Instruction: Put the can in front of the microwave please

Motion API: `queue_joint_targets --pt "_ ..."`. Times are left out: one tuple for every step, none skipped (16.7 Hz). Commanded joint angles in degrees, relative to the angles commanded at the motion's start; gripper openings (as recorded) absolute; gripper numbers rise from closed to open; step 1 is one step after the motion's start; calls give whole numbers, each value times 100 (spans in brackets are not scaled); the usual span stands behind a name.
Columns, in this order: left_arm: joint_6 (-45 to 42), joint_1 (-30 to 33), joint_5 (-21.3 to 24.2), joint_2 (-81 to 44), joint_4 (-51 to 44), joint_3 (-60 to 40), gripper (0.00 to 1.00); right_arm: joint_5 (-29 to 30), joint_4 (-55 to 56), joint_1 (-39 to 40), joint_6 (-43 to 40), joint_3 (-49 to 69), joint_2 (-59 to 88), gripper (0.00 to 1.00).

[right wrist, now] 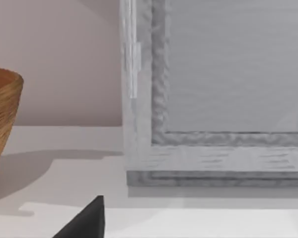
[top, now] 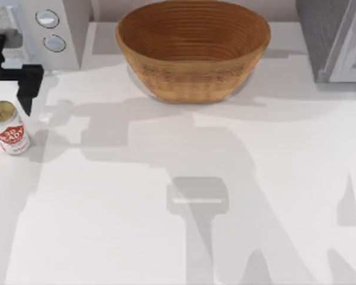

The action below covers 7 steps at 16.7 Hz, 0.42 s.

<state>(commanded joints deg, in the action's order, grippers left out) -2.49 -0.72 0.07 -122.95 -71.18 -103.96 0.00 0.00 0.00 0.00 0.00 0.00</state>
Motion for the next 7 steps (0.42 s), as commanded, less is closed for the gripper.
queue_joint_targets --pt "1 1 1 -12 -77 -76 100 0 0 0 0 0 0 100" --pt "4 0 0 -8 -197 -209 100 0 0 0 0 0 0 100" --pt "6 0 -2 -4 -360 -375 100 0 0 0 0 0 0 100" --pt "3 4 -2 -8 -549 -535 100 0 0 0 0 0 0 100" --pt "9 1 -5 -5 -703 -690 100 0 0 0 0 0 0 100" --pt "11 0 -7 2 -813 -800 100 0 0 0 0 0 0 100" --pt "10 4 -5 20 -869 -855 100 0 0 0 0 0 0 100"
